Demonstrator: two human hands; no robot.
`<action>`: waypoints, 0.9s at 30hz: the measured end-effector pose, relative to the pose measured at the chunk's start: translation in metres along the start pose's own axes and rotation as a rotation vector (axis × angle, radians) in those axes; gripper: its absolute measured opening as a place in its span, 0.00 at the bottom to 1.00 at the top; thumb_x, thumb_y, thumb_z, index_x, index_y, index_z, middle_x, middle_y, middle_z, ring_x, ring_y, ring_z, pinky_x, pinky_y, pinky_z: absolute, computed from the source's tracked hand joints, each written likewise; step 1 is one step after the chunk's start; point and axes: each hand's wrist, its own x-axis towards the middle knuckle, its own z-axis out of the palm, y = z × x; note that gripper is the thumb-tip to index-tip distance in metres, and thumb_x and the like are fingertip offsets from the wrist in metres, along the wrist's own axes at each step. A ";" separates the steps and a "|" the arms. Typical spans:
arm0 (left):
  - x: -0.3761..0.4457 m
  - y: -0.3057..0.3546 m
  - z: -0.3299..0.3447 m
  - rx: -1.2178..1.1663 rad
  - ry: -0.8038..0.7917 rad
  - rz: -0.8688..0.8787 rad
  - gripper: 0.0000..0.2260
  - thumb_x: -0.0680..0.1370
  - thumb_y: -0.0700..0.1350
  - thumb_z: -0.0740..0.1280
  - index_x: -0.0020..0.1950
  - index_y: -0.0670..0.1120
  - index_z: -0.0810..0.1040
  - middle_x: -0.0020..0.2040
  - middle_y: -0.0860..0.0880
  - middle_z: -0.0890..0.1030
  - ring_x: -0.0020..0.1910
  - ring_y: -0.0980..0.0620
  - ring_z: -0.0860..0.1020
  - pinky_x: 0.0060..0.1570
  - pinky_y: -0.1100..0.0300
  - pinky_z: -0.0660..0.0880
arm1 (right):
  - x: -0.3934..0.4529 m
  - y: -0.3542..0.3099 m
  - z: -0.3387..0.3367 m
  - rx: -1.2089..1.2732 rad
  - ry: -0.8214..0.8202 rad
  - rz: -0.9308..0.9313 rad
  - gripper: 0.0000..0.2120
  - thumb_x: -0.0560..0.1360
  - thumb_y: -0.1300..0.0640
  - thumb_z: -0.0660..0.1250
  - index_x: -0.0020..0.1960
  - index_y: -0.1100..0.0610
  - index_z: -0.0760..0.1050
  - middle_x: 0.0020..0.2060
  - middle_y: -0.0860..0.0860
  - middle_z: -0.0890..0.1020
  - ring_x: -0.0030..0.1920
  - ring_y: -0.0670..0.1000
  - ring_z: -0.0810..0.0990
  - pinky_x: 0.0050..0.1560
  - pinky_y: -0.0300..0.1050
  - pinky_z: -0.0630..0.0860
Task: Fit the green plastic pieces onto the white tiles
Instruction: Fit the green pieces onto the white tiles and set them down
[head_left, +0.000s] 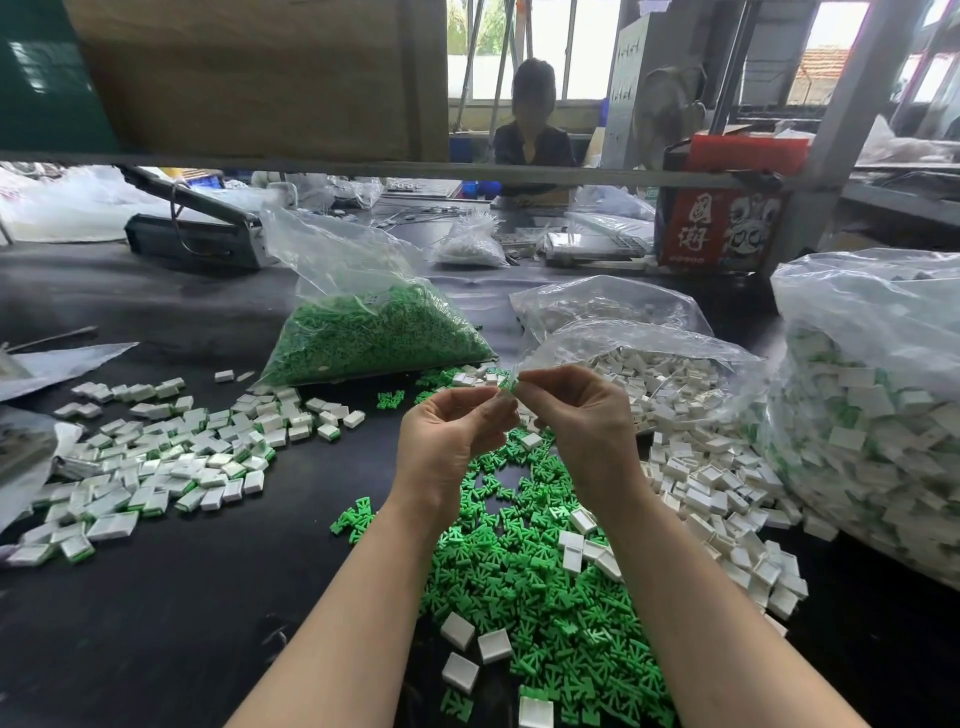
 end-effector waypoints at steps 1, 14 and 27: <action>0.000 0.000 -0.001 -0.003 -0.004 0.001 0.12 0.65 0.43 0.76 0.46 0.42 0.82 0.41 0.44 0.86 0.41 0.49 0.85 0.37 0.62 0.79 | 0.000 0.000 0.000 -0.008 -0.006 -0.009 0.06 0.72 0.67 0.73 0.48 0.65 0.82 0.40 0.55 0.85 0.39 0.46 0.83 0.42 0.35 0.77; -0.002 -0.001 -0.002 0.212 -0.070 0.068 0.15 0.68 0.46 0.74 0.52 0.40 0.82 0.43 0.42 0.86 0.43 0.48 0.84 0.40 0.62 0.78 | 0.003 0.001 -0.006 -0.158 -0.084 -0.063 0.05 0.73 0.64 0.73 0.47 0.64 0.82 0.39 0.56 0.85 0.39 0.50 0.84 0.41 0.38 0.78; 0.000 -0.003 0.000 0.313 -0.025 0.085 0.04 0.77 0.36 0.69 0.50 0.40 0.83 0.39 0.45 0.84 0.36 0.55 0.82 0.37 0.66 0.77 | 0.002 0.014 -0.004 -0.812 -0.186 -0.194 0.12 0.82 0.55 0.59 0.41 0.55 0.72 0.30 0.50 0.76 0.29 0.48 0.71 0.31 0.45 0.67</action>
